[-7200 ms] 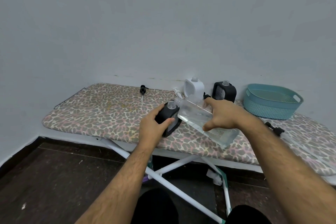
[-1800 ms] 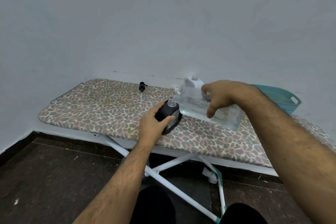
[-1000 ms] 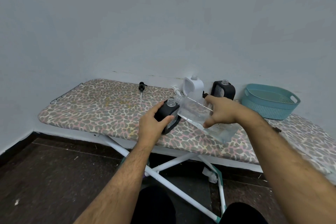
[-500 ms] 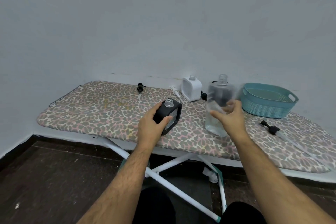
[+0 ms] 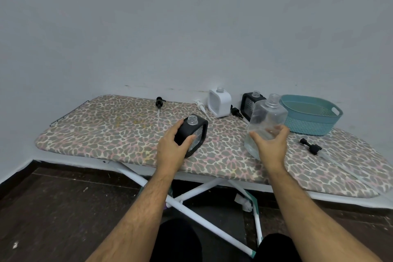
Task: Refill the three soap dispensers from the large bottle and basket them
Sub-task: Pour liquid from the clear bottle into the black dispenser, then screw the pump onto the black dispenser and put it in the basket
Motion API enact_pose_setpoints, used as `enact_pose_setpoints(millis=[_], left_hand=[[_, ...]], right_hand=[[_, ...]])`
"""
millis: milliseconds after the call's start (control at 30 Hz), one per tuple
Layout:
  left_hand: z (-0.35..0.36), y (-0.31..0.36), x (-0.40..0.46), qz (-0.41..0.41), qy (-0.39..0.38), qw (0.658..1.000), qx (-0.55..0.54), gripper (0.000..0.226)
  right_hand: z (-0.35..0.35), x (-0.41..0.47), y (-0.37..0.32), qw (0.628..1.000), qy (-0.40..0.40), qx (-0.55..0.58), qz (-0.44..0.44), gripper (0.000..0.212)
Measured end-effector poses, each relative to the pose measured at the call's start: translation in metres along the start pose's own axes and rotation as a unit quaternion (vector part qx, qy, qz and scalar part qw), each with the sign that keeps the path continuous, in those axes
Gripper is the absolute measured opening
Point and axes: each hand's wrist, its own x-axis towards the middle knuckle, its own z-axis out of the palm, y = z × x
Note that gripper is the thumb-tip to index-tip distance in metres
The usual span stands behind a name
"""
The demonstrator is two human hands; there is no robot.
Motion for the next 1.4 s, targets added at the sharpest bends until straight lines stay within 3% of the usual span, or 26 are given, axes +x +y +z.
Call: enact_pose_setpoints(millis=[133,233,300,367,467,567,667,800,1033,1133,1200,1300,1400], left_hand=[[-0.001,0.0,0.0,0.004,-0.002,1.0,0.003,0.062],[-0.001,0.0,0.0,0.0,-0.011,1.0,-0.009,0.061],[-0.002,0.0,0.002,-0.001,-0.02,1.0,-0.017,0.06],[-0.003,-0.001,0.006,-0.009,-0.041,0.999,-0.036,0.058],[-0.009,-0.001,0.016,-0.044,-0.108,0.988,-0.099,0.056],[-0.017,0.0,0.027,-0.051,-0.169,0.979,-0.102,0.057],[-0.026,0.0,0.039,-0.042,-0.213,0.973,-0.073,0.053],[-0.035,-0.004,0.051,-0.046,-0.264,0.961,-0.069,0.047],[-0.04,-0.01,0.06,-0.057,-0.292,0.949,-0.102,0.05],[-0.039,-0.019,0.065,-0.072,-0.265,0.954,-0.123,0.056],[-0.037,-0.022,0.072,-0.088,-0.197,0.967,-0.139,0.054],[-0.034,-0.027,0.094,-0.083,-0.066,0.992,-0.074,0.034],[-0.031,-0.032,0.129,-0.094,0.006,0.996,0.001,0.029]], right_hand=[[0.0,-0.003,0.0,1.0,-0.002,-0.007,-0.009,0.086],[0.0,-0.019,-0.006,0.995,0.087,-0.037,-0.037,0.098],[0.003,-0.034,-0.012,0.979,0.155,-0.055,-0.123,0.092],[0.009,-0.051,-0.021,0.96,0.172,-0.049,-0.214,0.073],[0.025,-0.069,-0.036,0.959,0.041,-0.015,-0.28,0.039],[0.04,-0.075,-0.049,0.973,-0.124,0.031,-0.193,0.024],[0.055,-0.067,-0.057,0.972,-0.209,0.065,-0.082,0.034],[0.073,-0.045,-0.057,0.949,-0.298,0.095,-0.032,0.055],[0.088,-0.027,-0.058,0.921,-0.371,0.115,0.013,0.042],[0.094,-0.023,-0.059,0.922,-0.366,0.126,0.021,0.042],[0.097,-0.022,-0.06,0.922,-0.364,0.13,0.018,0.042],[0.104,-0.023,-0.06,0.924,-0.361,0.125,-0.007,0.039],[0.109,-0.028,-0.058,0.93,-0.341,0.129,-0.041,0.036]])
